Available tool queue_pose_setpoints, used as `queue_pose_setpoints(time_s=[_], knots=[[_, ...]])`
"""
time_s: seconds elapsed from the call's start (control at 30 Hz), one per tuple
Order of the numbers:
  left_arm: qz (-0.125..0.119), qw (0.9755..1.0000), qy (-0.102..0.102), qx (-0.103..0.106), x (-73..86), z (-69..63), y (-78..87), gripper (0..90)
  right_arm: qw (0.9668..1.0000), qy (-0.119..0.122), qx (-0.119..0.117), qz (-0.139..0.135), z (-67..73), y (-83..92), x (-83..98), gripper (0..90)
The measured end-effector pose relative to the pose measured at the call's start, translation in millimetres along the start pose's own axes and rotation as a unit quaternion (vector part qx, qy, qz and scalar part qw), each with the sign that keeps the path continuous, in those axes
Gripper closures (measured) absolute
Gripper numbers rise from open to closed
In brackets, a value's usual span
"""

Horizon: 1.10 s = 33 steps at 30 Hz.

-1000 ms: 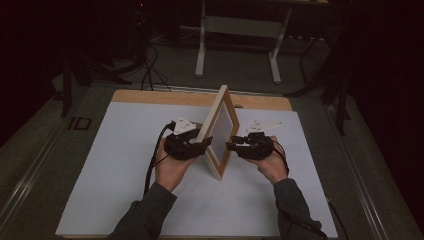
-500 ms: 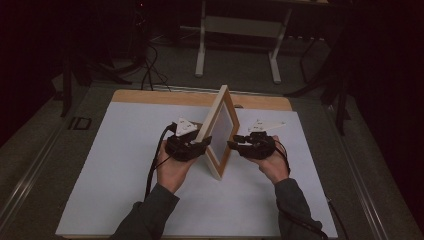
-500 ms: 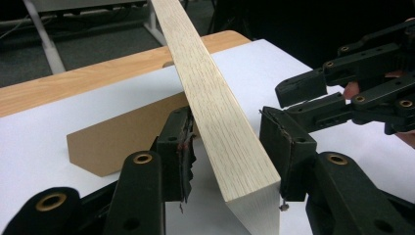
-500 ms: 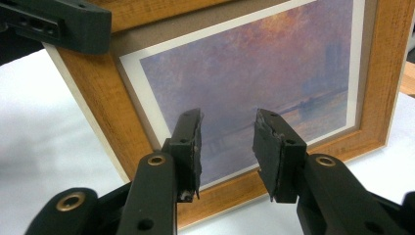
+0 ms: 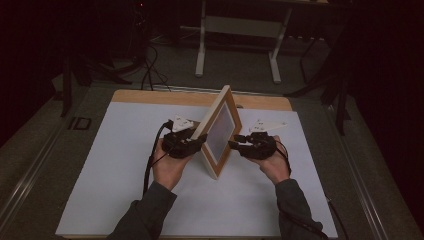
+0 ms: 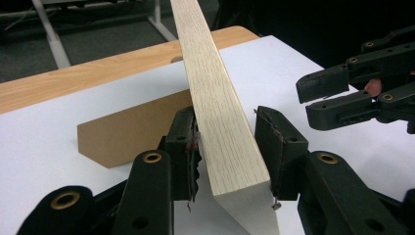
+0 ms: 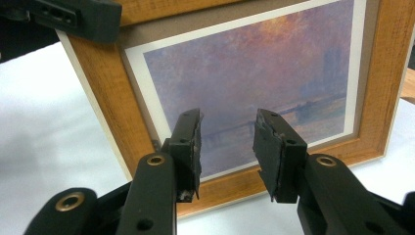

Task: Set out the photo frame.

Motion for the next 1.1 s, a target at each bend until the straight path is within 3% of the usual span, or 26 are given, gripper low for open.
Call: queue_pose_setpoints(time_s=[0.33,0.67,1.03,1.1], knots=[[0.005,0.9998,0.009,0.017,-2.5,11.3,1.7,66.9,1.0,0.002,0.002,-0.002,0.4,0.2,-2.3,61.8],[0.011,0.9987,0.016,0.047,-6.2,21.8,2.5,69.0,1.0,0.004,0.006,-0.004,-1.4,2.6,-3.0,61.9],[0.02,0.9969,0.011,0.076,-8.2,30.8,4.3,69.6,0.9999,-0.005,0.009,-0.012,-4.9,6.2,-3.1,61.6],[0.023,0.9958,0.008,0.089,-8.5,35.7,6.1,69.7,0.9999,-0.004,0.011,-0.011,-5.7,6.6,-2.9,61.6]])
Point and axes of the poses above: each handheld gripper's, and its own axes: y roughly backward along the jaws, x roughly out of its underside, z roughly to its left, the point moved 9 cm from there along -y, roughly forward along the jaws, and after that the axes turned 7 degrees about y, right-handed, at the moved point
